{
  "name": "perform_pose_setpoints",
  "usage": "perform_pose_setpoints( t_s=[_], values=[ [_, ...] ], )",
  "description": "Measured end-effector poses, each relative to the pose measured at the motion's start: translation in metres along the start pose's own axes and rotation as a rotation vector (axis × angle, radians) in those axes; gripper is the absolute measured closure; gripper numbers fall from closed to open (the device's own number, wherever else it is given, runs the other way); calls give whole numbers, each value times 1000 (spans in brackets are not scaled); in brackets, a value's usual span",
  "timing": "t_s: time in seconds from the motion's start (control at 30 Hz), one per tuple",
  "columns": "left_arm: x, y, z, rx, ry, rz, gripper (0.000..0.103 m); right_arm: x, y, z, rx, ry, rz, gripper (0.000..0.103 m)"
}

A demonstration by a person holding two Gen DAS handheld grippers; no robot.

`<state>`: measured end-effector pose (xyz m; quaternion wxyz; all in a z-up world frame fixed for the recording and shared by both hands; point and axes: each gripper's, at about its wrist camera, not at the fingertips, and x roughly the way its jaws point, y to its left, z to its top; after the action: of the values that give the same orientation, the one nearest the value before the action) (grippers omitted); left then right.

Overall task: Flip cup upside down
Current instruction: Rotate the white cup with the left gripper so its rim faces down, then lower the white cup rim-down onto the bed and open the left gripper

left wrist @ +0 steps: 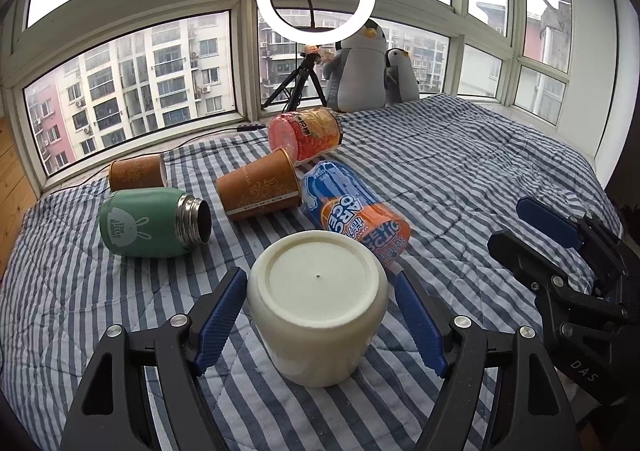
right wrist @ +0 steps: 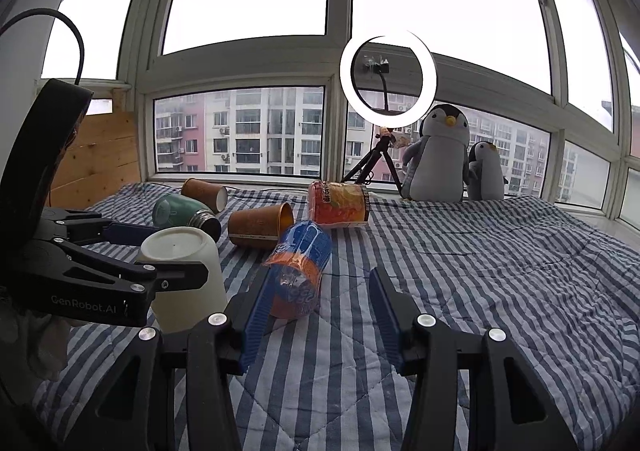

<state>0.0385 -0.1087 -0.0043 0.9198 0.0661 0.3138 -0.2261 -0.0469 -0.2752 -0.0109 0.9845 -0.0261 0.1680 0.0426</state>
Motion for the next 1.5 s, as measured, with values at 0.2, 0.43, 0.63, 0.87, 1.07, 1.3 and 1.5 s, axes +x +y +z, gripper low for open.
perform_pose_setpoints(
  t_s=[0.2, 0.43, 0.63, 0.87, 1.07, 1.3, 1.5],
  values=[
    [-21, 6, -7, -30, -45, -4, 20, -6, 4, 0, -4, -29, -2, 46],
    [-69, 16, -20, -89, -209, 36, 15, -13, 8, 6, -7, -75, -4, 41],
    [-119, 28, -39, -162, -480, 202, 5, -14, 7, 11, 2, -129, -28, 40],
    [-140, 24, -55, -141, -664, 394, 0, -14, 5, 12, 8, -184, -59, 39],
    [-132, 24, -62, -142, -660, 413, 0, -17, 2, 11, 19, -237, -88, 32],
    [-113, 32, -67, -182, -641, 399, 0, -13, -1, 9, 29, -249, -79, 28],
    [-100, 38, -67, -208, -619, 368, 0, -11, -7, 7, 53, -263, -75, 23]
  ],
)
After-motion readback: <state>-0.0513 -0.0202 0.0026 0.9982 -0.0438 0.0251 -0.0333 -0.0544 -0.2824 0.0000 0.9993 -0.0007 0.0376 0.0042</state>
